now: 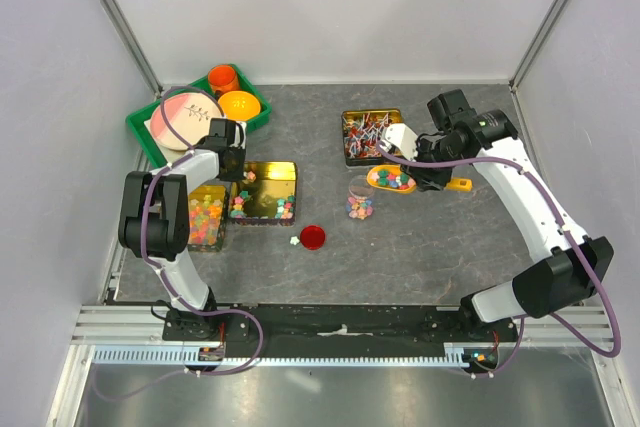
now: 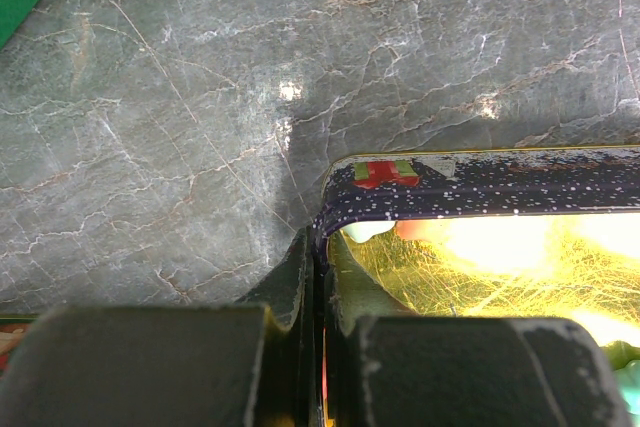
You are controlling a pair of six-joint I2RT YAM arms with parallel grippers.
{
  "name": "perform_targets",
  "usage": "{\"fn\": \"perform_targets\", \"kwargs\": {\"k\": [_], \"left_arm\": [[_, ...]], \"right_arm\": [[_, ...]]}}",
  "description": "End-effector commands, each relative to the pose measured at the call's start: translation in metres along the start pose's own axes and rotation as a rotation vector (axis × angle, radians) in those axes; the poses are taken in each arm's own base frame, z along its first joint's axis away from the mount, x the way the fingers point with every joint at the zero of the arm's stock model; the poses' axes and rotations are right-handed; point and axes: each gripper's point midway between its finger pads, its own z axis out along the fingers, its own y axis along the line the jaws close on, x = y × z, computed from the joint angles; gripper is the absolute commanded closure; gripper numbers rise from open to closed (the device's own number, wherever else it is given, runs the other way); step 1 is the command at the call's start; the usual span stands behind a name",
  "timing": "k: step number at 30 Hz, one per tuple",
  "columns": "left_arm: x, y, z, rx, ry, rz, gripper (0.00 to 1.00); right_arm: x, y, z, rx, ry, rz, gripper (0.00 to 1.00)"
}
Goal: Pack the candies
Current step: Place the fake candies in the packing bottle.
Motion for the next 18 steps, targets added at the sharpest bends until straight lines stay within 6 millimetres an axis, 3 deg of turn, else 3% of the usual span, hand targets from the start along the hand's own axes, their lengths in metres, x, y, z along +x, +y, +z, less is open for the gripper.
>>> {"fn": "perform_targets", "kwargs": {"k": [1,18], "left_arm": [[-0.031,0.004,0.005,-0.017,-0.095,-0.035,0.98],[-0.030,0.004,0.006,-0.017,-0.089,-0.034,0.98]], "right_arm": [[0.001,-0.005,-0.009,0.025,0.046,-0.028,1.00],[-0.007,-0.006,-0.007,0.054,0.164,-0.075,1.00]]}}
